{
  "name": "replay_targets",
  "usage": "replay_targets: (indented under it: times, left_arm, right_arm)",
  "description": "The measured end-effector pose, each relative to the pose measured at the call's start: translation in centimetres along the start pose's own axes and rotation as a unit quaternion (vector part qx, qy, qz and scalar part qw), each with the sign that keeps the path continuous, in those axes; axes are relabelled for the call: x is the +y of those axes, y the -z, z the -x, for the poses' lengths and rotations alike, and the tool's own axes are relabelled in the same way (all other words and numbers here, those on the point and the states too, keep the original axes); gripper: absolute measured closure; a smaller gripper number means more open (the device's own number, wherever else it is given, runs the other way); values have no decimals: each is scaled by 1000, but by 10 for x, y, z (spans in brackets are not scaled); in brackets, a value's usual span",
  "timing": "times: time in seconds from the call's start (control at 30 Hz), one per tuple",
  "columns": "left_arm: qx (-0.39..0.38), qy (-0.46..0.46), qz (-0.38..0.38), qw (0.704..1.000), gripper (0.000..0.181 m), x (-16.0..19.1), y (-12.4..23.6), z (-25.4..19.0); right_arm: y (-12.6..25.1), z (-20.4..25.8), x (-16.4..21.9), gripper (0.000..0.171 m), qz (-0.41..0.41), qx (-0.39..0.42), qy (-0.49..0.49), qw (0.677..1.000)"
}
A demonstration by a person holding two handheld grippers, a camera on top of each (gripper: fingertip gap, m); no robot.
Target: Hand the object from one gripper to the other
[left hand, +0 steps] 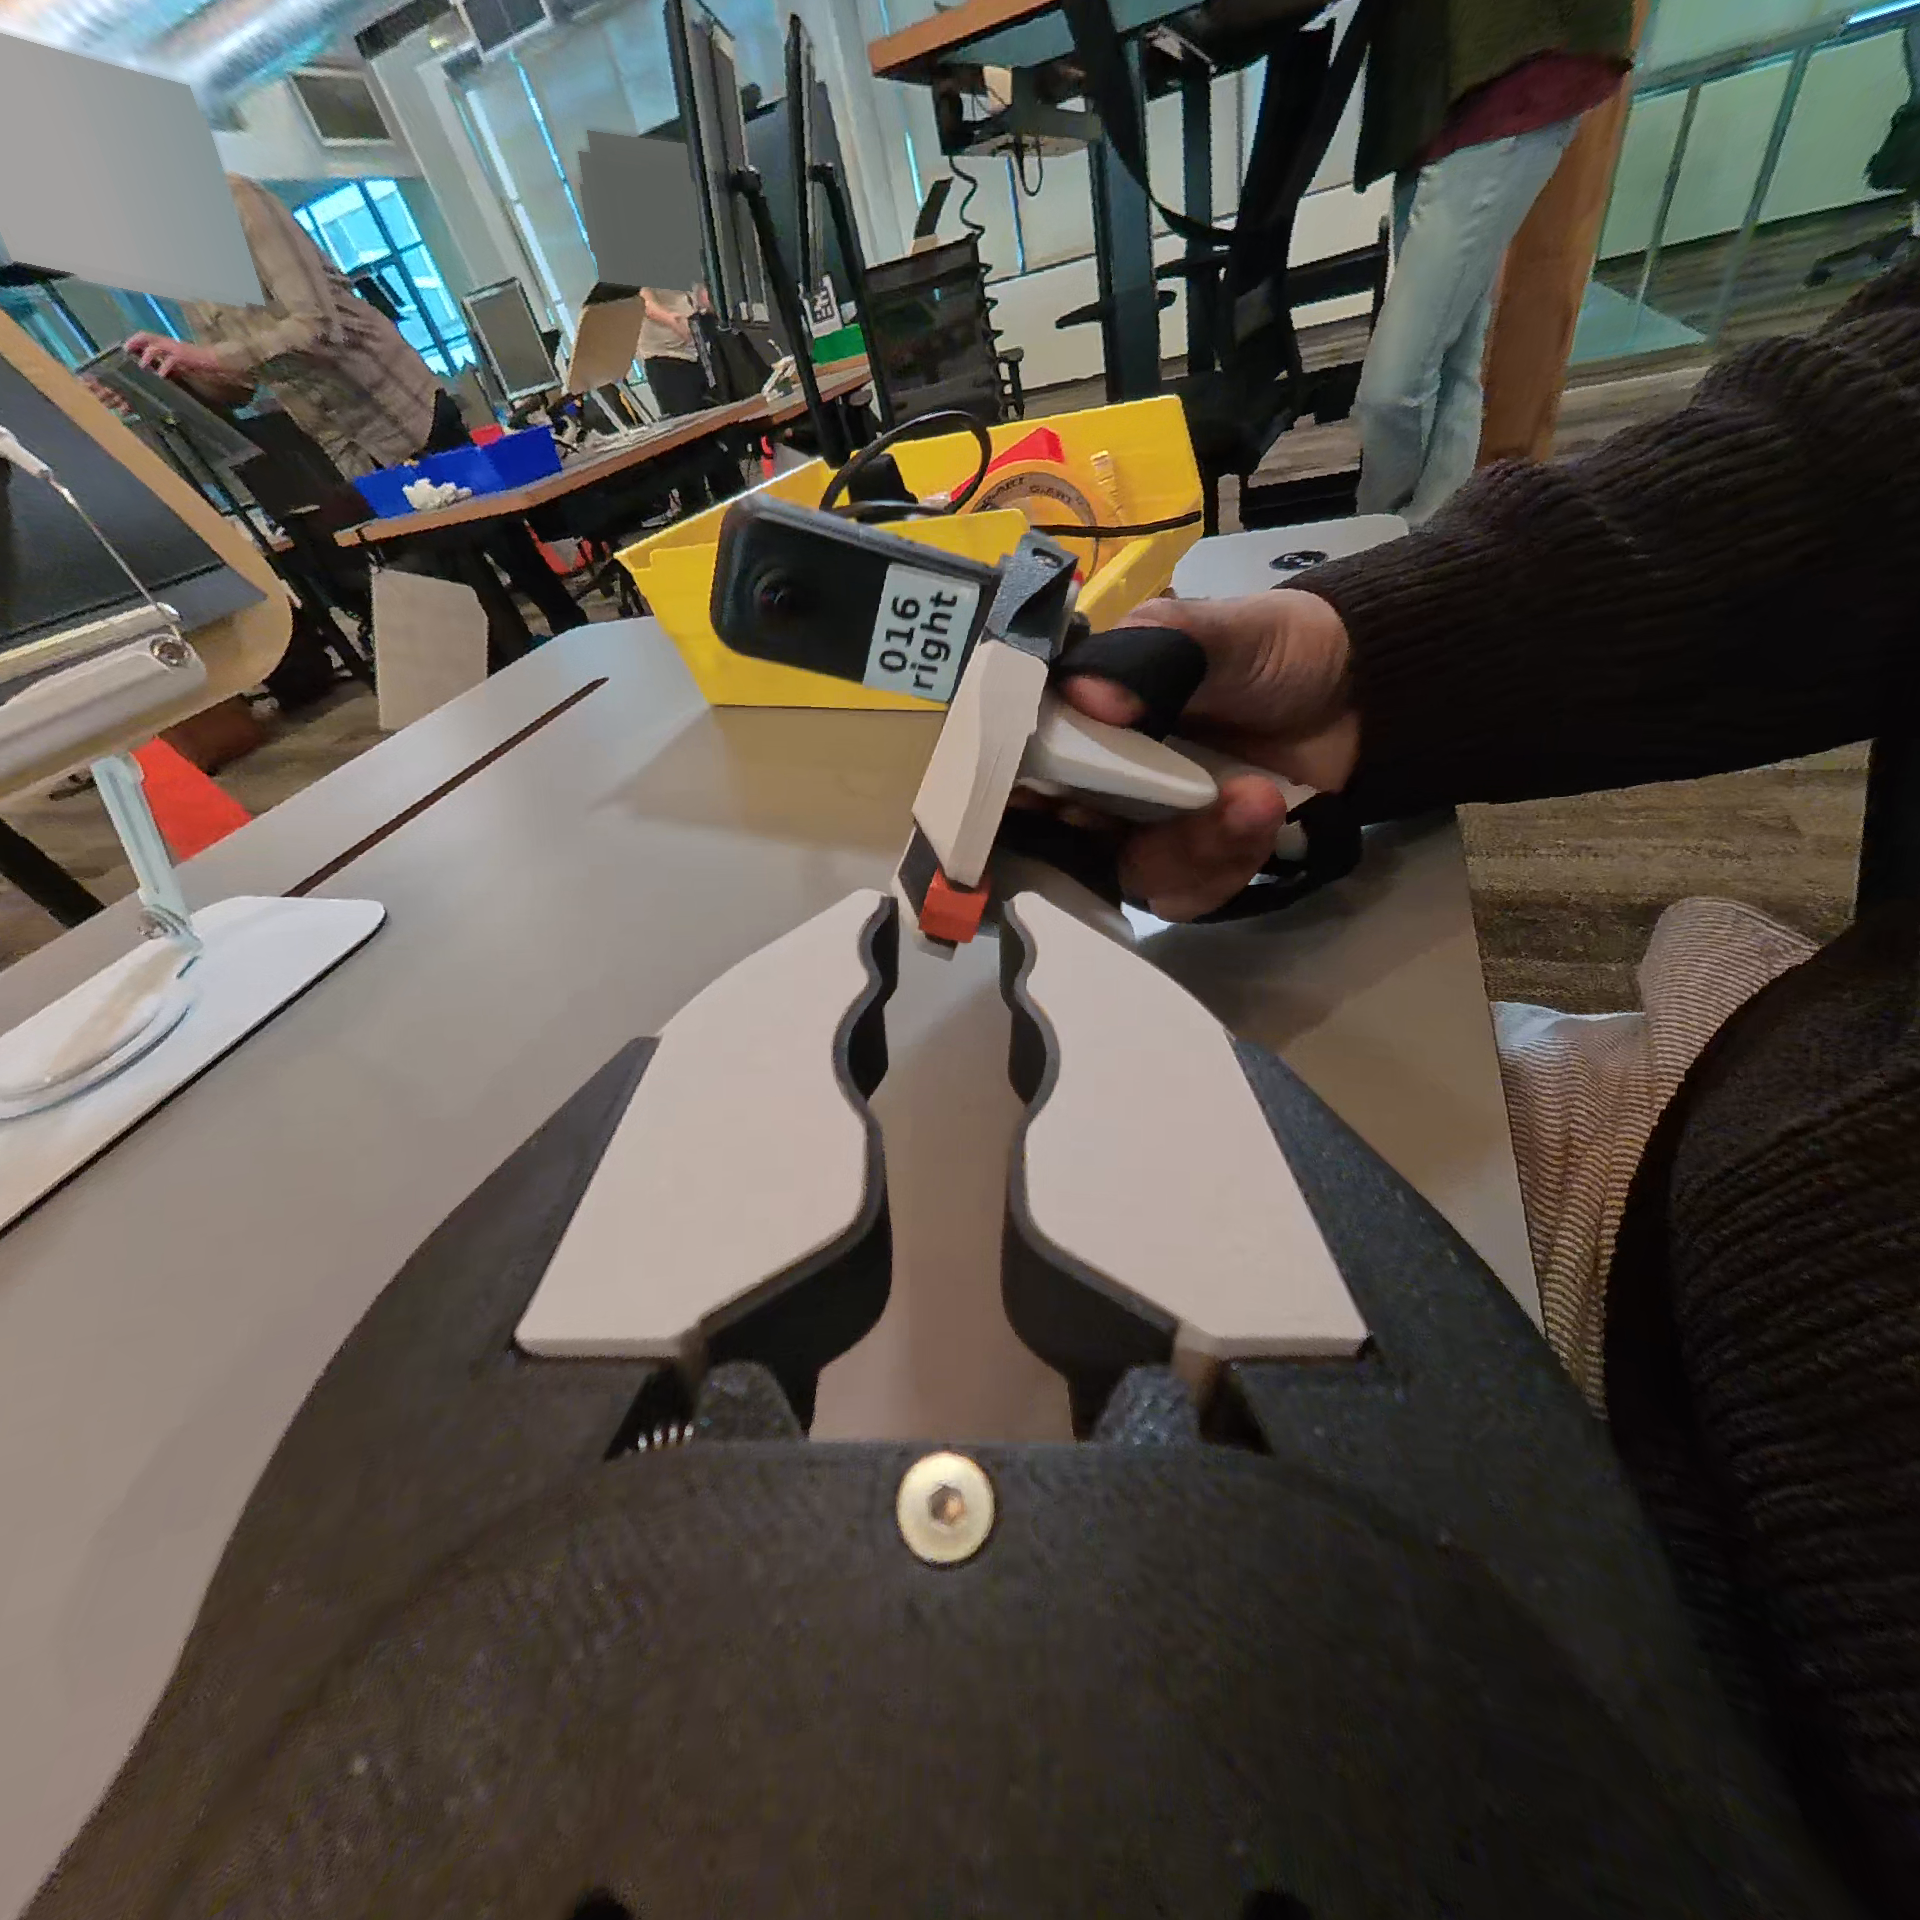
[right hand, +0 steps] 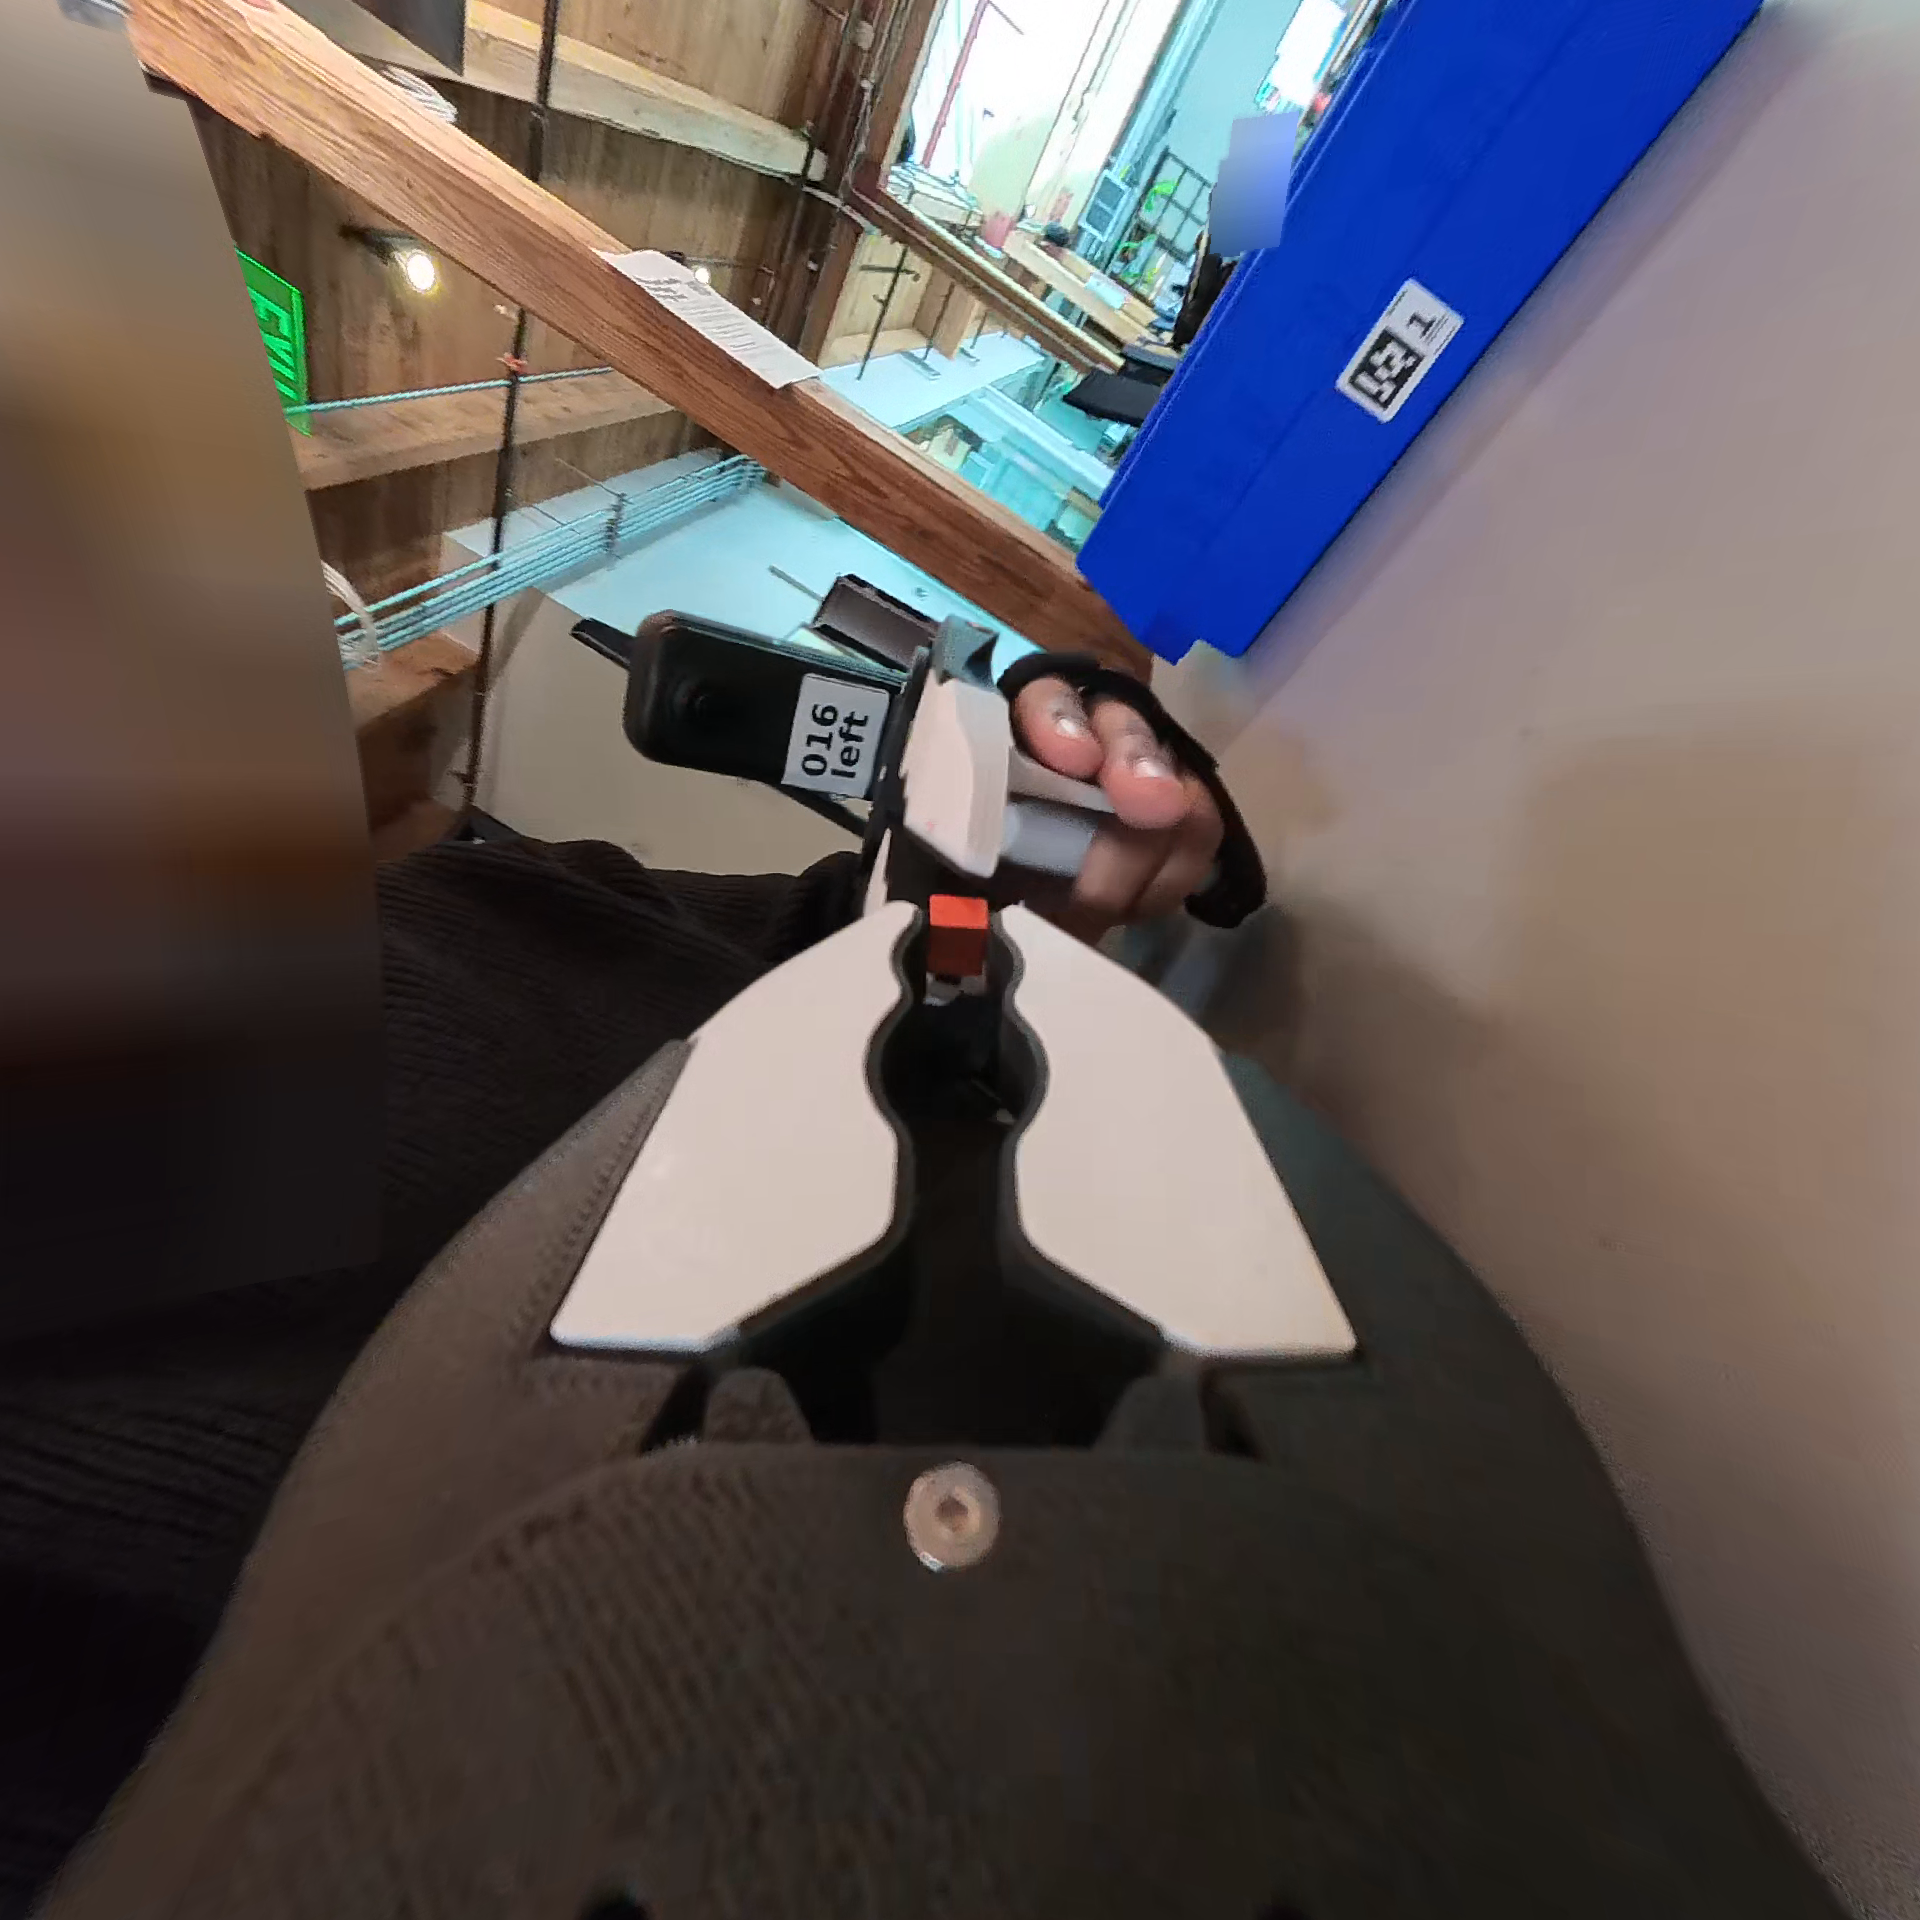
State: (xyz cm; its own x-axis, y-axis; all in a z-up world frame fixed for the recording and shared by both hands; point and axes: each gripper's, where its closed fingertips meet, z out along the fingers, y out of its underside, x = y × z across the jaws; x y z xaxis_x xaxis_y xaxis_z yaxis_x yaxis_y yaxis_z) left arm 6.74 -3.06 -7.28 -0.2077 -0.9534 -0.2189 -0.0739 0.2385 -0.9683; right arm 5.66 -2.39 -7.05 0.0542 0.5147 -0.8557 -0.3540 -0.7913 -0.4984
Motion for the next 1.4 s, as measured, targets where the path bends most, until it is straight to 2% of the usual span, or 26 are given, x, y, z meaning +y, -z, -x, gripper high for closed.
replay_targets:
  times: [0.23,0.93,1.13,1.27,1.4]
  left_arm:
    - [24,-31,-4,999,165,-1,-1,-12]
    - [25,-34,-1,999,171,-3,0,-12]
    - [12,-21,2,1000,171,-2,0,-5]
    - [8,38,3,999,171,-1,0,3]
    - [30,174,-26,984,171,-5,2,12]
  right_arm:
    - [-5,0,12,160,28,-32,-73,996]
    - [-5,6,9,160,14,-71,-100,992]
    - [3,-3,-11,133,-57,-53,-81,994]
    - [16,-1,-33,130,-121,-19,3,992]
    - [21,3,-40,131,-121,58,166,977]
